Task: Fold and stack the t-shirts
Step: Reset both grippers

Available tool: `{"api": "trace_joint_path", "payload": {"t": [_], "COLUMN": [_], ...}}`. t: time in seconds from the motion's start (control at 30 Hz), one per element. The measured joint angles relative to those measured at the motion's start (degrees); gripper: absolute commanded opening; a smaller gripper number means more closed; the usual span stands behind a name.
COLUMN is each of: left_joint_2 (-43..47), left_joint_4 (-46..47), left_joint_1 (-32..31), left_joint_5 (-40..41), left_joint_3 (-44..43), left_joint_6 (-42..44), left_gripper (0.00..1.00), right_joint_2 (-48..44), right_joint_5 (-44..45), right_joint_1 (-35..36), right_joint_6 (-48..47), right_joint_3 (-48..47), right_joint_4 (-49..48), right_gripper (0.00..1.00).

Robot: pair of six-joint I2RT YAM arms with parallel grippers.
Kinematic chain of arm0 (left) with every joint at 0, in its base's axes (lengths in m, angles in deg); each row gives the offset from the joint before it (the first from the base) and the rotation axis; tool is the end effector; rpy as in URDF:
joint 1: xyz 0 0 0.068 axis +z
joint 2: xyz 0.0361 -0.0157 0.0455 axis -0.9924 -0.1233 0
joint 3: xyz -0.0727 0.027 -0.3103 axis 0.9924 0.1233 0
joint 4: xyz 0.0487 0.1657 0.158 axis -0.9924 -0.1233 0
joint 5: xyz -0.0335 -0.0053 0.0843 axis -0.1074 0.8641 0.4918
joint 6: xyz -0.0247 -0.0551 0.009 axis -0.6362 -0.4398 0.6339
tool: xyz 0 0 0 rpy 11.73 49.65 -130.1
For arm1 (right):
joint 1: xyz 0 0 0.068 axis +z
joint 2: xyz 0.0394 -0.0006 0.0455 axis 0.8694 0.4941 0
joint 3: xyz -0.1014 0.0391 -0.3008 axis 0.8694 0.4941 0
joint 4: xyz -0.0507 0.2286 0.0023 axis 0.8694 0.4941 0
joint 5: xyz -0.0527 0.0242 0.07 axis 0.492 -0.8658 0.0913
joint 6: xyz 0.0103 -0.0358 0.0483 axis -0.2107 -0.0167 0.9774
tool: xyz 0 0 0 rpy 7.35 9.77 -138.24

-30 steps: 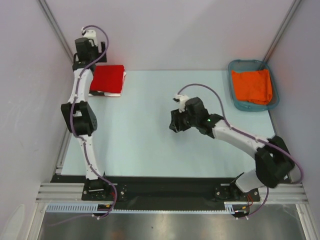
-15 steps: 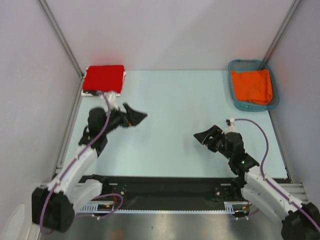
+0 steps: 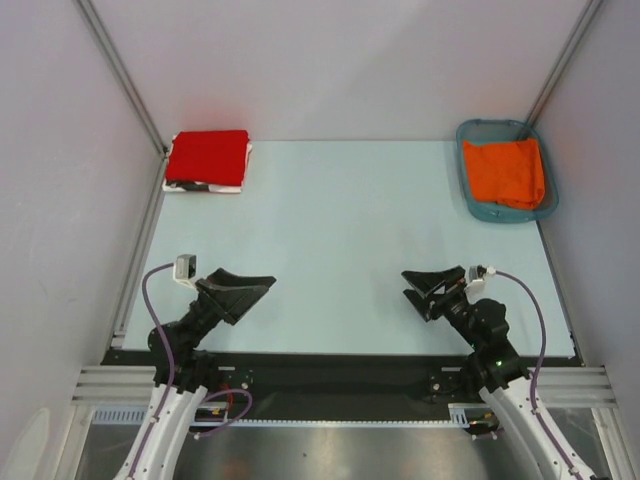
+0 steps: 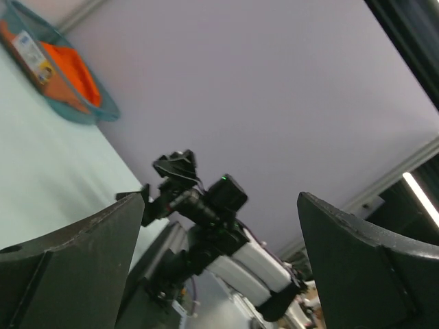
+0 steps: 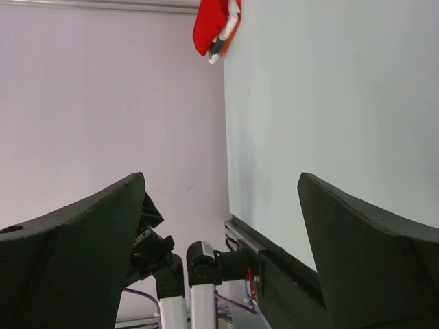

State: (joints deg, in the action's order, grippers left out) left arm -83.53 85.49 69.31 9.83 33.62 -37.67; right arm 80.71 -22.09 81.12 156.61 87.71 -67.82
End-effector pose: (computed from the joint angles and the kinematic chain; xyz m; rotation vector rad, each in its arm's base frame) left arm 0.0122 -0.0289 0.2370 -0.1265 1.3343 -1.7045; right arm 0.0413 0.0251 0.1795 0.7482 1.7280 1.4110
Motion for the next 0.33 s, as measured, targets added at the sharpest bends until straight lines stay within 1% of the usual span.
{"api": "trace_joint_path", "payload": {"t": [0.1, 0.23, 0.33], "left_joint_2": [-0.1, -0.1, -0.1], "left_joint_4": [2.7, 9.6, 13.7], "left_joint_1": [0.0, -0.1, -0.2], "left_joint_5": [-2.1, -3.3, -2.8], "left_joint_3": [0.0, 0.0, 0.0], "left_joint_6": [-4.5, -10.3, -15.1], "left_gripper": [1.0, 1.0, 1.0], "right_joint_2": [0.7, 3.1, 2.1], "right_joint_5": [-2.8, -7.7, -12.9], "right_joint_1": [-0.2, -0.3, -0.3], "right_joint_6": [0.8, 1.5, 2.8], "right_joint_3": [0.0, 0.0, 0.1], "right_joint_4": [2.3, 2.6, -1.6], "right_gripper": [1.0, 1.0, 1.0]}}
